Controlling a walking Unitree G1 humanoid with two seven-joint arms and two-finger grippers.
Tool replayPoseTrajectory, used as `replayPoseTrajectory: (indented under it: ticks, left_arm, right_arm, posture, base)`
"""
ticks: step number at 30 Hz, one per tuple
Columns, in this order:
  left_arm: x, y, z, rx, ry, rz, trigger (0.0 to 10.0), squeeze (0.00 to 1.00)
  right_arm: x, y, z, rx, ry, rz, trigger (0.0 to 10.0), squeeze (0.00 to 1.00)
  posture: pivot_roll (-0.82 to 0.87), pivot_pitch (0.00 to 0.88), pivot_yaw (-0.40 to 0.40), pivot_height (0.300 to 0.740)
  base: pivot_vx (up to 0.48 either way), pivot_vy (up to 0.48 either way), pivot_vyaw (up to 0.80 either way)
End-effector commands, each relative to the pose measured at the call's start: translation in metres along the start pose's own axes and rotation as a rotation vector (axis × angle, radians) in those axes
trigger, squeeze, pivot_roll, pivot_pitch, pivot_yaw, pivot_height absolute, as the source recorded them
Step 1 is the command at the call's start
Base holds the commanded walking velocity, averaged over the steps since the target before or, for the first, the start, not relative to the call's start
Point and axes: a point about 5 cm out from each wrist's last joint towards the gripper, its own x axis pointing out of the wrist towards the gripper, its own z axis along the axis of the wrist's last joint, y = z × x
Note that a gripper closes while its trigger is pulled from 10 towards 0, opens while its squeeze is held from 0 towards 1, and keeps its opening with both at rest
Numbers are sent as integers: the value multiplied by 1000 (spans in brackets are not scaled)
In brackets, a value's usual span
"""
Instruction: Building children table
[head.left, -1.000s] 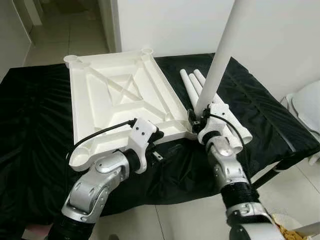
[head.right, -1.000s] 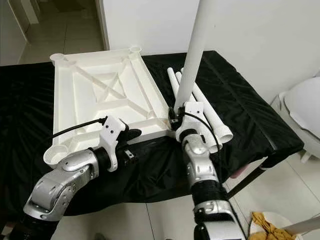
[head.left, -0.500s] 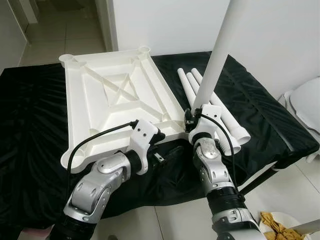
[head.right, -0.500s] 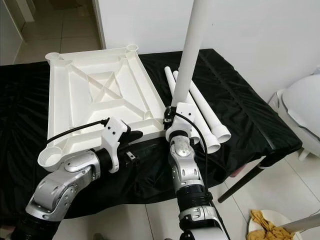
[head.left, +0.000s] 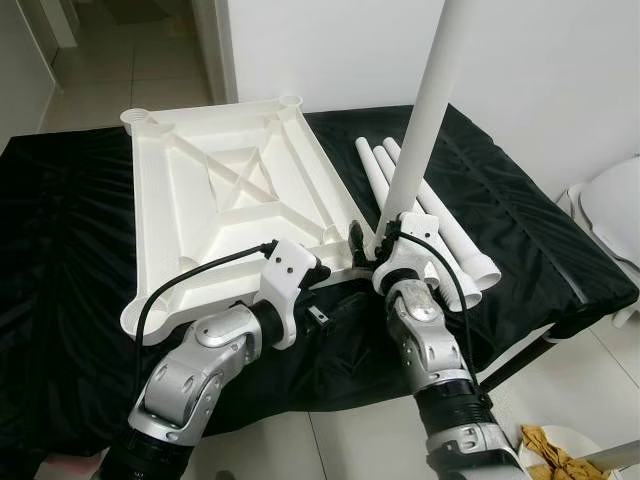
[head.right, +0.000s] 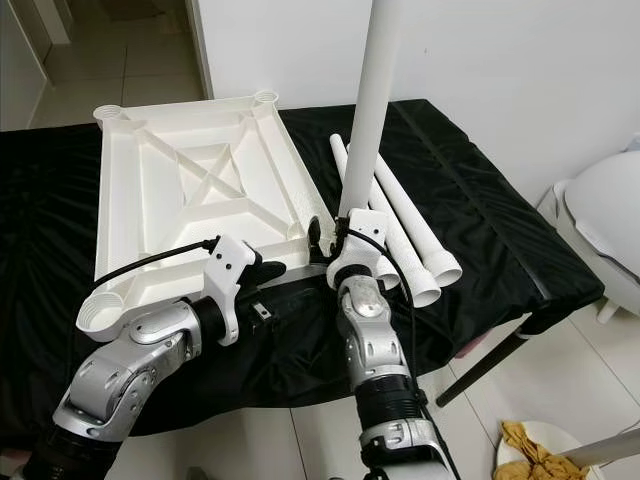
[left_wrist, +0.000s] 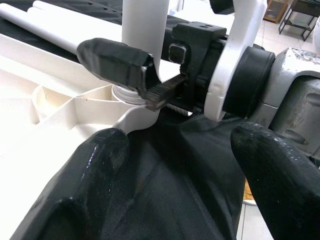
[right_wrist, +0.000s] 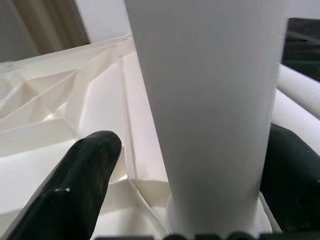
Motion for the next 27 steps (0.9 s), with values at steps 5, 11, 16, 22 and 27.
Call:
replayPoseTrajectory:
  ticks: [5,11,16,22,27]
  left_arm:
    - [2,-1,1,13,0,-30,10000,0]
    - [2,0,1,14,-3,-27,10000,0]
    - [2,1,3,16,-6,-23,10000,0]
    - [1,3,3,13,-7,-12,10000,0]
    - [0,4,5,12,-11,-2,10000,0]
  right_arm:
    - [-2,-6,6,17,-4,188,10000,1000]
    - [-2,-27,11,-48,14,318,10000,0]
    - [-3,-47,9,-138,72,440,10000,0]
    - [-2,-61,8,-184,125,531,10000,0]
    - [5,-67,9,-226,144,553,10000,0]
  posture:
    - [-54,0,-30,740]
    - [-55,0,-28,740]
    - [-51,0,-21,740]
    - [-50,8,-16,740]
    - [-38,16,-15,740]
  base:
    - [0,0,0]
    - [0,0,0]
    - [0,0,0]
    - [0,0,0]
    - [0,0,0]
